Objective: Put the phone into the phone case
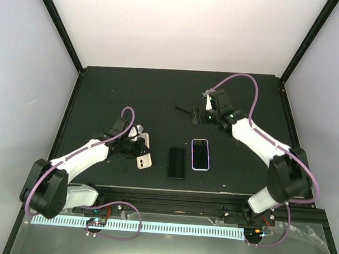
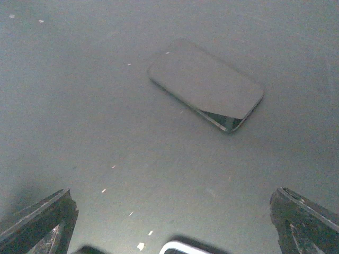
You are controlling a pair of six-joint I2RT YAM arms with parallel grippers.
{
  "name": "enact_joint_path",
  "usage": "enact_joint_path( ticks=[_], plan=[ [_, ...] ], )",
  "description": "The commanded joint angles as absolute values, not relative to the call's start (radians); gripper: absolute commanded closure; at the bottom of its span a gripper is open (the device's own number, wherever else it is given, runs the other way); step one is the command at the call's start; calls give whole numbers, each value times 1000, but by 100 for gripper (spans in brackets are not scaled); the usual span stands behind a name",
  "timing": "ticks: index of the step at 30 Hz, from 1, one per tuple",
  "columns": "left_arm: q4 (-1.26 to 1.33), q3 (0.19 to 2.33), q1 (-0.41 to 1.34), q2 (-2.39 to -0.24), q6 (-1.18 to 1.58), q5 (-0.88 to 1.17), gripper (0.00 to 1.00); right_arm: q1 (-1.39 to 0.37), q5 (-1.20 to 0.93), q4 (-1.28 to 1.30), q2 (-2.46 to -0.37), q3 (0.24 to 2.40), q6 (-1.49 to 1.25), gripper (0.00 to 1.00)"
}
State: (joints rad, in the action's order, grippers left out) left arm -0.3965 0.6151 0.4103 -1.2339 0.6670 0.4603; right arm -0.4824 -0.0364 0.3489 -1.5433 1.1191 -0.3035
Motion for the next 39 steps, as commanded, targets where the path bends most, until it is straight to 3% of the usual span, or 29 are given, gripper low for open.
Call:
enact_joint_path(
  ticks=[1, 7, 12, 17, 28, 29, 31, 39],
  plan=[
    [-365, 674, 423, -1322, 634, 442, 99, -388, -162, 395, -1729, 1249, -252, 0],
    [-332, 697, 426, -1413, 632, 456, 97, -317, -282, 364, -1907, 1383, -302, 0],
    [-292, 705, 426, -1450, 642, 497, 87, -290, -302, 437, -2057, 1552, -305, 1],
    [-301, 717, 426, -1439, 659, 481, 66, -273, -377, 447, -2173, 1679, -296, 2],
    [-404, 750, 425, -1254, 674, 400, 32, -255, -491, 552, -2421, 1995, -361, 5],
    [-412, 747, 425, -1227, 677, 383, 27, -254, -507, 543, -2435, 1999, -369, 5],
    [-442, 744, 425, -1175, 680, 335, 4, -256, -525, 531, -2457, 2003, -382, 5],
    [-545, 740, 424, -1001, 671, 162, 1, -274, -600, 508, -2510, 2024, -396, 7]
  ],
)
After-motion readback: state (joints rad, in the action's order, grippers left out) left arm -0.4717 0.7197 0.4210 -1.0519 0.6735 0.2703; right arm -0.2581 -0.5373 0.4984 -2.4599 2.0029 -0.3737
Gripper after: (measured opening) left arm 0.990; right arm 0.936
